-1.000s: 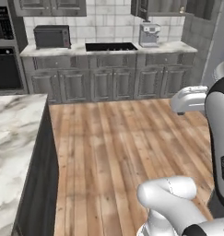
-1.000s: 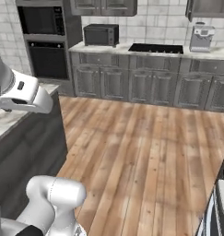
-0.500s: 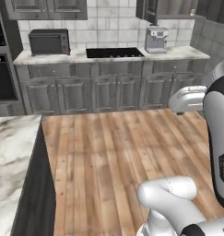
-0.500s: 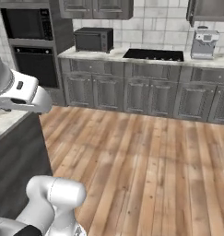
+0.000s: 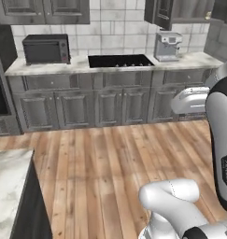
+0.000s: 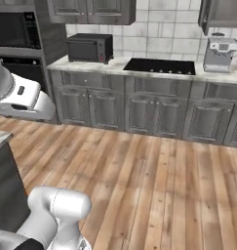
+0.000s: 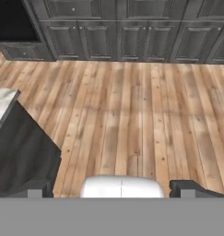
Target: Get the candle and the beer from the cabinet and move them to the dining counter.
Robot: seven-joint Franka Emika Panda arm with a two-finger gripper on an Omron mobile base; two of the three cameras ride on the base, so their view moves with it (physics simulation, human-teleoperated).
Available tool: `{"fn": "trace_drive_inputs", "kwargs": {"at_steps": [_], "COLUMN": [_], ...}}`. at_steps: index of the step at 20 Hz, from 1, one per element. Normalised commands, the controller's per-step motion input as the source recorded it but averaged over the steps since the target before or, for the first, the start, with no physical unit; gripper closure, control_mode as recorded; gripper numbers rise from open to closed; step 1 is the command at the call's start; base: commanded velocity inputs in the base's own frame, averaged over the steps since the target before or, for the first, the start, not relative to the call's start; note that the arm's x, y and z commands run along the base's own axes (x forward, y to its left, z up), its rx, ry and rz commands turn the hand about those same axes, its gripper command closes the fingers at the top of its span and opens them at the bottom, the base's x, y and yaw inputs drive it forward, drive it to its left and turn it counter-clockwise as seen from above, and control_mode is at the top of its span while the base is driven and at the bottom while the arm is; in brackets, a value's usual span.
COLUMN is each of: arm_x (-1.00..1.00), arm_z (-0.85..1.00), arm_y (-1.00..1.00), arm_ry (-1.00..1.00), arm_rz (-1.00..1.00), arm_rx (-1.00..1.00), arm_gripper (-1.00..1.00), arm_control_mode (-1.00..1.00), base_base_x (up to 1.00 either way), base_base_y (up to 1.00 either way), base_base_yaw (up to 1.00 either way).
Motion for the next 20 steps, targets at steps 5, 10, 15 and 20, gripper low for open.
{"fn": "trace_drive_inputs", "kwargs": {"at_steps": [5, 10, 15, 20], "arm_x": [0.0, 0.0, 0.0, 0.0], "arm_z": [0.0, 0.0, 0.0, 0.0], "arm_y": [0.0, 0.0, 0.0, 0.0], "arm_ry": [0.0, 0.0, 0.0, 0.0], "arm_rz": [0.0, 0.0, 0.0, 0.0], "arm_rx": [0.0, 0.0, 0.0, 0.0], "arm_gripper": [-1.0, -1.0, -1.0, -1.0], "arm_control_mode": [1.0, 1.0, 1.0, 1.0], "base_base_x": [1.0, 1.0, 0.98, 0.92], "base_base_y": [-0.28, -0.45, -0.58, -0.74], "base_base_yaw": [0.0, -0.08, -0.2, -0.21]}}
